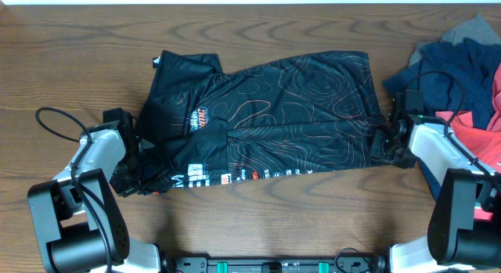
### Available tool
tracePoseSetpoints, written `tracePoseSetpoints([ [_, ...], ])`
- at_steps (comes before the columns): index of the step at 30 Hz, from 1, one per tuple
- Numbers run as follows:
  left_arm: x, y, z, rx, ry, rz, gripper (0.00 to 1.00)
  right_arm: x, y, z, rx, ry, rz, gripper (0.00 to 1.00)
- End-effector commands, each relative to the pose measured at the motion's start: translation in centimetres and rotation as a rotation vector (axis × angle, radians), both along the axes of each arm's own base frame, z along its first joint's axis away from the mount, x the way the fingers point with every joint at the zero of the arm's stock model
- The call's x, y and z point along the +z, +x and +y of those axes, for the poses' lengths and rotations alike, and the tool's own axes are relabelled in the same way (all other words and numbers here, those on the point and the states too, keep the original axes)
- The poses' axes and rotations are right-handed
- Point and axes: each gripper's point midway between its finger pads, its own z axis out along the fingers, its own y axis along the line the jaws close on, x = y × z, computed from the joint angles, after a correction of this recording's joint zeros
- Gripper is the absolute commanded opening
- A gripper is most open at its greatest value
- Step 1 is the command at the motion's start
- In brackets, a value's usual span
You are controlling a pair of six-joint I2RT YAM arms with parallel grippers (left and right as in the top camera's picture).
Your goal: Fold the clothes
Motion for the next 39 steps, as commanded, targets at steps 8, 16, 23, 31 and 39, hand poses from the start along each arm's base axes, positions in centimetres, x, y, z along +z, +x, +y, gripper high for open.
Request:
tracePoseSetpoints([
  [8,0.2,-1.5,0.6,0.012,0.032,0.054,0.08,0.0,-4.6,-3.0,-0.117,-0.166,0.173,0.01],
  [16,0.4,-1.4,1.1,0.008,0.056,0.057,0.07,0.5,-7.1,-3.1,-0.156,-0.179,0.266,0.03],
  [23,2.5,1.5,1.3,0.014,0.057,-0.055,0.07,2.2,-4.2,-1.8,-0.112,-0.084,0.156,0.63],
  [31,4.3,2.0,0.6,0.020,0.023,-0.123,0.49,4.5,-0.9,-0.7,-0.078,-0.012,-0.015,0.53],
  [39,4.4,2.0,0.0,0.024,-0.012,-0.131,0.49,2.5,-1.4,0.1,-0.064,0.034,0.025,0.48],
])
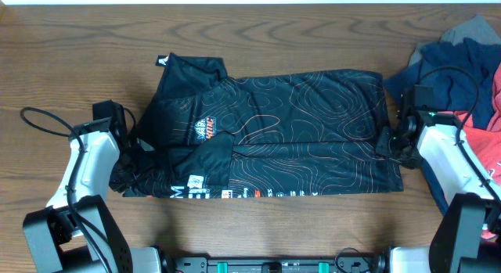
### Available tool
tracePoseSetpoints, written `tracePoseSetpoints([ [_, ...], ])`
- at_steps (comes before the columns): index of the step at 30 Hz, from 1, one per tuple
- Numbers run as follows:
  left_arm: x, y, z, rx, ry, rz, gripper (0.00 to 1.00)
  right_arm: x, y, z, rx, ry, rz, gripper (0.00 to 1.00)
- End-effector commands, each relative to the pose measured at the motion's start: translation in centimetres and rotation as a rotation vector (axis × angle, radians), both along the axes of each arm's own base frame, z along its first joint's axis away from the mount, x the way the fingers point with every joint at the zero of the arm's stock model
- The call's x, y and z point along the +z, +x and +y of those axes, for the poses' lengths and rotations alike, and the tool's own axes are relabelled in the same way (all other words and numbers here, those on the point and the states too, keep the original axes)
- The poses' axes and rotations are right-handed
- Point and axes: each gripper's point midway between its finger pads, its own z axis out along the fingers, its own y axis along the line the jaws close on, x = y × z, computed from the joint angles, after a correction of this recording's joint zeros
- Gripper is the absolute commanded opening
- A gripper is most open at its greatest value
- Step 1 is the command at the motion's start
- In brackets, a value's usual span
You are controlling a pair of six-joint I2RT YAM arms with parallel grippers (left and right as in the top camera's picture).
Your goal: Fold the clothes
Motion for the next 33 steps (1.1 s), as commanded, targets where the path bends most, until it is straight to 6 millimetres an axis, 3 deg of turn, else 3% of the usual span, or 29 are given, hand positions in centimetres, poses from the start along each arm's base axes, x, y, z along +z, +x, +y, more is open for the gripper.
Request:
tracePoseSetpoints([
  [1,0.6,0.6,0.0,0.008,-0.011,-0.028,0.49,-1.6,-0.8,0.1,-0.001,0.025,0.043,0.48],
  [7,0.6,0.6,0.0,0.008,-0.011,-0.028,0.49,-2.1,-0.2,0.0,-0.001,0.020,0.028,0.48],
  [13,0.6,0.6,0.0,0.008,-0.010,-0.029,0.49,-2.4,-1.1,0.0,-0.020,0.023,0.059,0.47],
  [24,0.6,0.6,0.0,0.008,-0.011,-0.029,0.49,-3.1,0.5,-0.1,-0.034,0.020,-0.022,0.47],
  [27,0.6,0.6,0.0,0.008,-0.011,-0.029,0.49,-2.9,2.0,-0.1,-0.032,0.020,-0.086,0.48],
  [33,0.6,0.6,0.0,0.008,-0.011,-0.029,0.49,-1.0,7.7,1.2,0.005,0.106,-0.333,0.47],
])
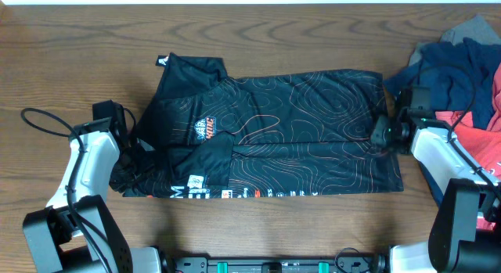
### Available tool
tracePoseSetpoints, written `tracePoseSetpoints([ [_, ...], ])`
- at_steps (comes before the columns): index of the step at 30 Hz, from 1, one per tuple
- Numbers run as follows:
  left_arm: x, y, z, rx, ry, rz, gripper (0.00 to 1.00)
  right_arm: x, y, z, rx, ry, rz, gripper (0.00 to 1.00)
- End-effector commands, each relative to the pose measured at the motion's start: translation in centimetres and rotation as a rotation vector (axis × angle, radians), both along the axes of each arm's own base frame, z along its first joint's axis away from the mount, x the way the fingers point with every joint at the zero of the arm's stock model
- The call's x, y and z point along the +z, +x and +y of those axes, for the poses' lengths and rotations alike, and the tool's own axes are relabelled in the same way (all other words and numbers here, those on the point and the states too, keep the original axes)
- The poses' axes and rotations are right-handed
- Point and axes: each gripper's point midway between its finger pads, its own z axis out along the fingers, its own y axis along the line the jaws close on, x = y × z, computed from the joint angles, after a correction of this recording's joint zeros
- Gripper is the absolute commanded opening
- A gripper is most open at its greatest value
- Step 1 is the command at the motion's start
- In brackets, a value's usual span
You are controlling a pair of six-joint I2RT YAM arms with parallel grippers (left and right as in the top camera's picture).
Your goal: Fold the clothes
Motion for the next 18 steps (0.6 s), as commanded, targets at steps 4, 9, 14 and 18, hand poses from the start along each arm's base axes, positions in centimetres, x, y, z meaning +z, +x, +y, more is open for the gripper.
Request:
tracePoseSetpoints([
  [4,0.7,0.6,0.3,0.007,0.008,-0.026,0.49,0.8,2.1,0.8,0.011,0.072,-0.094,0.46],
  [9,0.7,0.8,0.3,0.003,0.009,-0.033,0.49,2.0,0.7,0.2,0.032,0.025,-0.069,0.53],
  [14,0.7,0.8,0.4,0.003,0.010,-0.034,0.49,4.7,-1.4,-2.3,-0.044,-0.107,-0.059,0.55],
  [18,0.7,0.9,0.4,0.004,0.011,-0.038,0.49,4.4,-2.9,-2.6,-0.033,-0.131,-0.001,0.51],
])
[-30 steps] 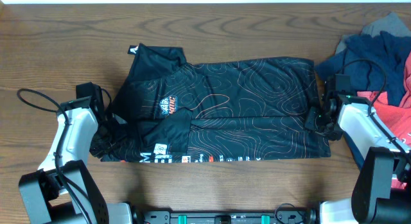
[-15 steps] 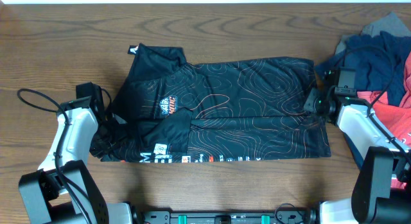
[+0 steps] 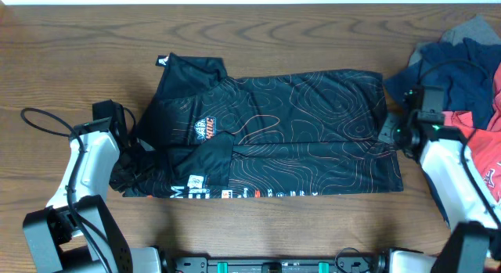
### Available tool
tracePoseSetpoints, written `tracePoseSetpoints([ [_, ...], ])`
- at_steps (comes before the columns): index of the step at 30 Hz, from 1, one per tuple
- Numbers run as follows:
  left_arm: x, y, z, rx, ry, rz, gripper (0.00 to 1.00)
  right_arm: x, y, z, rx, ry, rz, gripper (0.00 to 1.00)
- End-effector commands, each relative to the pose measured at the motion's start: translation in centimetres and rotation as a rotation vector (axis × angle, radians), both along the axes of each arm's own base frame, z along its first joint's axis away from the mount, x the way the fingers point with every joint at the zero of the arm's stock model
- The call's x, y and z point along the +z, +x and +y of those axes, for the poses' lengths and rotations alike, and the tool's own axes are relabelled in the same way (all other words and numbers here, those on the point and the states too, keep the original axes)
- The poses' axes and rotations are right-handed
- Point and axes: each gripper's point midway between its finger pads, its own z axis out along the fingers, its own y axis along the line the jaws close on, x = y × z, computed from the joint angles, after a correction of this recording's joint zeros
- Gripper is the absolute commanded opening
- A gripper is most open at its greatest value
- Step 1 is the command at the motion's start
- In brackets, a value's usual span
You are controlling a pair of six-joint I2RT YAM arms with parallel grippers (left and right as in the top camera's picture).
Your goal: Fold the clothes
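Note:
A black shirt (image 3: 266, 132) printed with thin orange contour lines lies spread across the middle of the table, its lower part folded up over the body and the collar at the far left. My left gripper (image 3: 129, 152) sits at the shirt's left edge, where dark fabric is gathered against it, and it looks shut on that fabric. My right gripper (image 3: 395, 134) hovers just off the shirt's right edge beside the hem and holds no cloth. Its fingers look open.
A pile of other clothes (image 3: 462, 62), dark blue, grey and red, lies at the right end of the table behind the right arm. A black cable (image 3: 43, 120) loops on the wood left of the left arm. The table's near edge runs along the bottom.
My right gripper has moved from on the shirt's right hem to just off its right edge. The shirt and my left gripper have not moved.
At first the shirt lay rumpled and skewed, with both grippers at its ends. Then it lay stretched wider and flatter between them. After that the right gripper was on the right hem, and it now stands clear of the hem while the left stays at the left edge.

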Motion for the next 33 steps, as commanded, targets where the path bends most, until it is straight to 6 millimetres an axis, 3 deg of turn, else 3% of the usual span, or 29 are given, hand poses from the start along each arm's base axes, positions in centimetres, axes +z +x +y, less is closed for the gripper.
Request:
tracePoseSetpoints([
  [1,0.7,0.7,0.4,0.004,0.010,-0.030,0.49,-0.7,-1.0,-1.3,-0.010,-0.058,0.056,0.51],
  [9,0.7,0.7,0.3,0.004,0.010,-0.030,0.49,-6.0,-2.2,-0.6,0.005,-0.013,0.211,0.48],
  [12,0.7,0.7,0.3,0.004,0.010,-0.030,0.49,-7.0,-2.5,-0.4,0.009,0.003,0.242,0.45],
  [14,0.7,0.7,0.3,0.004,0.010,-0.030,0.49,-7.0,-2.5,-0.4,0.008,0.002,0.243,0.39],
  [25,0.7,0.7,0.3,0.004,0.010,-0.030,0.49,-6.8,-2.8,-0.4,0.007,0.003,0.250,0.30],
  [30,0.7,0.7,0.3,0.004,0.010,-0.030,0.49,-6.1,-2.5,-0.4,0.007,0.001,0.232,0.04],
  [33,0.7,0.7,0.3,0.004,0.010,-0.030,0.49,-5.5,-2.0,-0.5,0.007,-0.002,0.212,0.01],
])
